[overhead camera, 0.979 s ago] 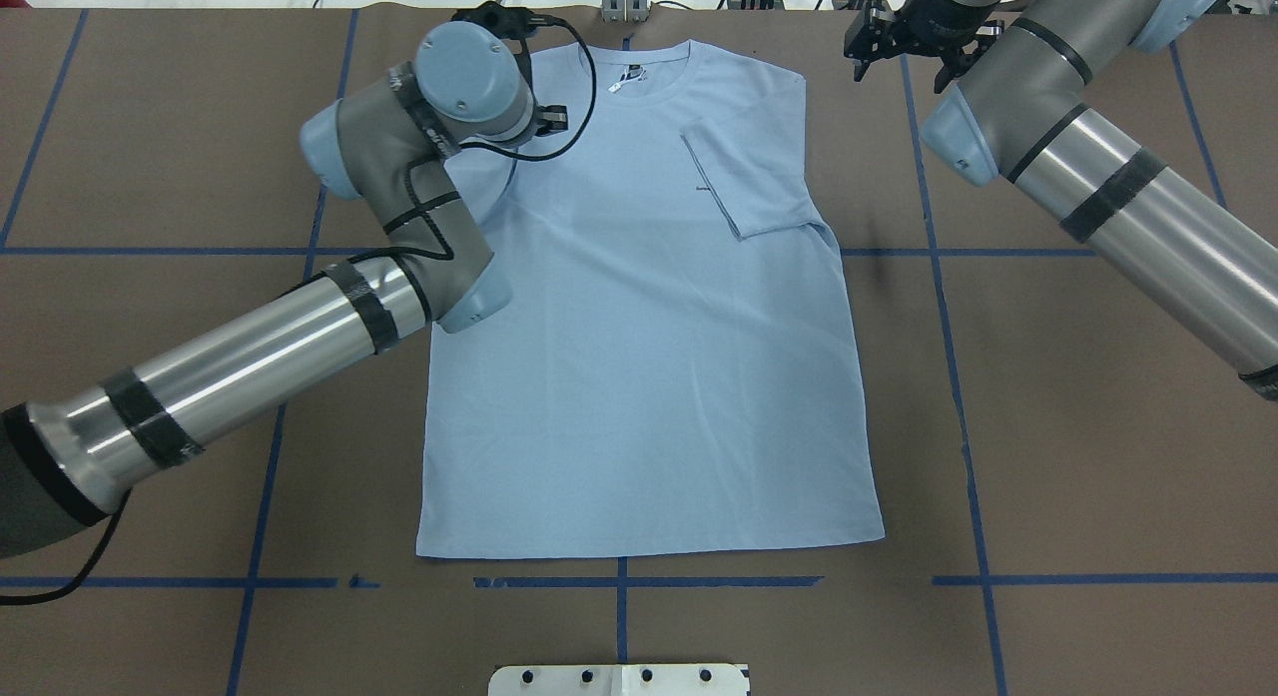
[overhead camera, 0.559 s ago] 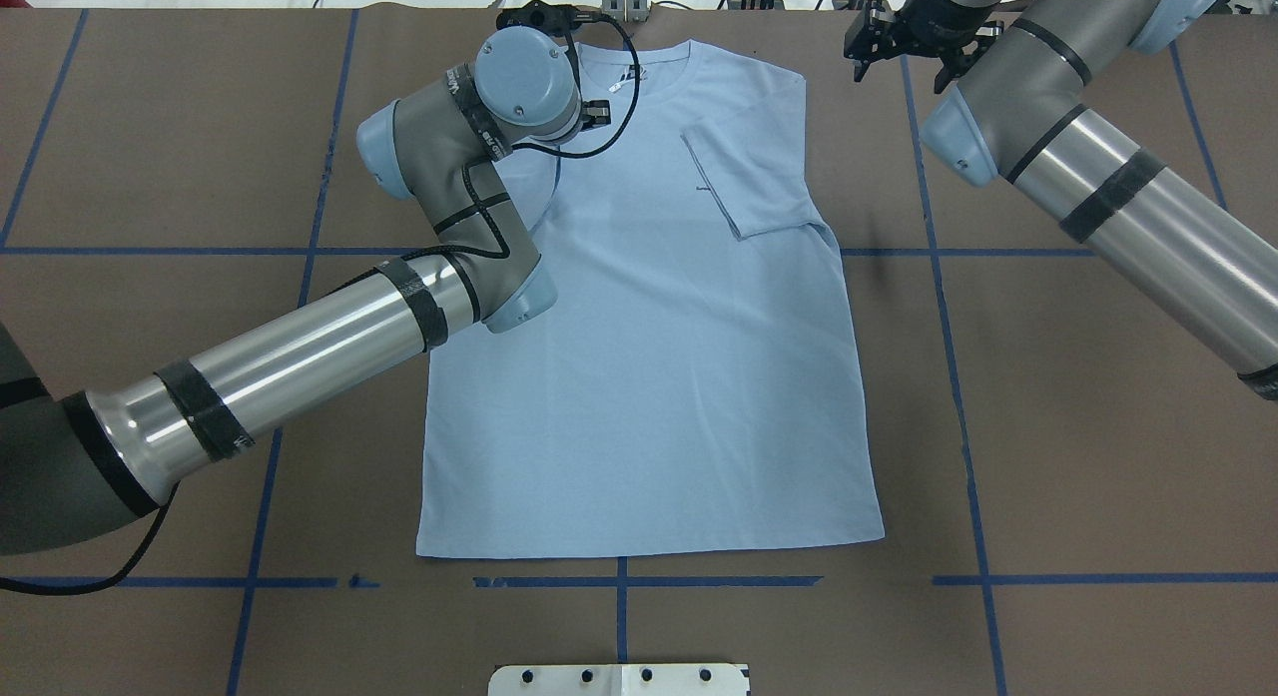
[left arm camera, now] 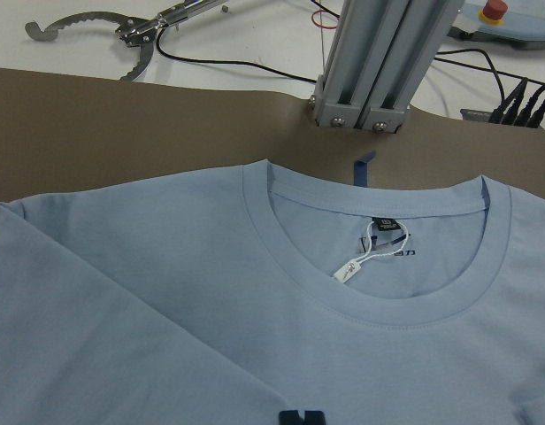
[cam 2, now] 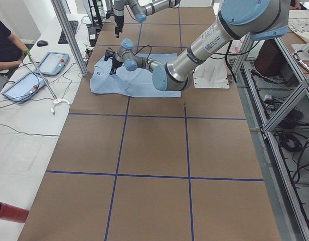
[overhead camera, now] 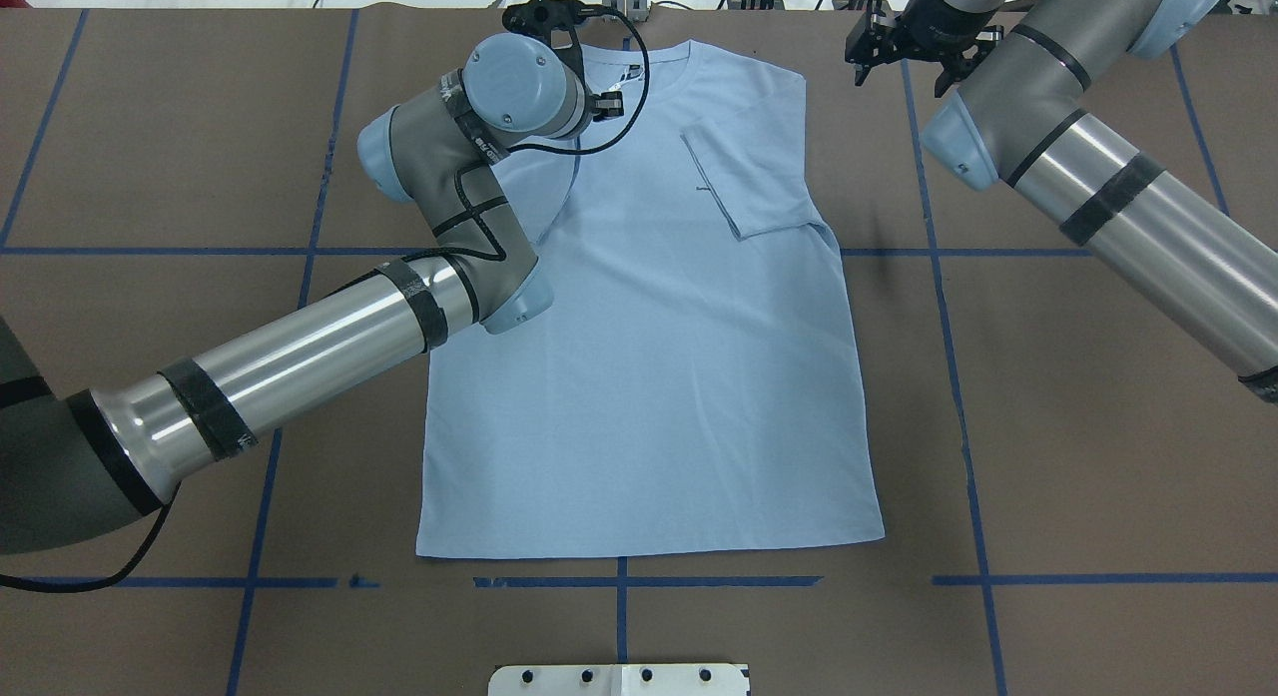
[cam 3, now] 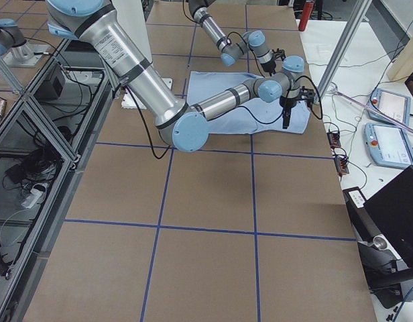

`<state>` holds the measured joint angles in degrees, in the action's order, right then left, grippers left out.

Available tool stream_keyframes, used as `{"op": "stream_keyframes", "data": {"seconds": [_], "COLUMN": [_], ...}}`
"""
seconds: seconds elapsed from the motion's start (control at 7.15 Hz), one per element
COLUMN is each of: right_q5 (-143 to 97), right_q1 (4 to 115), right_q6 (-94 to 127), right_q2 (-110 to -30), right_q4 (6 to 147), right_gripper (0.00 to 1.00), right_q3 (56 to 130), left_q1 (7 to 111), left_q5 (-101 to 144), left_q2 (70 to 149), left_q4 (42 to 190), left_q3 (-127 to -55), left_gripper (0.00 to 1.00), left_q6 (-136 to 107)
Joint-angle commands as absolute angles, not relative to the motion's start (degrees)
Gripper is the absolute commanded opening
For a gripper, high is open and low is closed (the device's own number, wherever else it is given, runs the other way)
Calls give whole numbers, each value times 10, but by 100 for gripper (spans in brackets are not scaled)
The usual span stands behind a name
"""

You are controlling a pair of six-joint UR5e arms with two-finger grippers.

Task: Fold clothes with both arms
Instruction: 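Move the left gripper over the sleeve nearest it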

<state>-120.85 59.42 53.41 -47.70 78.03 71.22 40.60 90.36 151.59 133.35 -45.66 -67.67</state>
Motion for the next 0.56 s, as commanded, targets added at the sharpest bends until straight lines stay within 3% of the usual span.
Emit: {"op": "stream_keyframes", "data": {"seconds": [0.0,0.28,0.42], "right_q5": [-1209,-1220,-1222], "right_q1": [594,589,580], "right_q6": [534,538,542], "right_q2": [-487,-516,-567], "right_q4": [757,757,757], "right_gripper": [100,100,100], "right_q3": [708,742,801], "left_q1": [414,425,425], "left_q5": [909,979,1013], "left_q2": [1515,1474,1423], "left_q4": [1339,1322,1284], "left_q3": [-459,-516,-595], "left_gripper": [100,100,100], "left_q6": [-667,-628,-606]}}
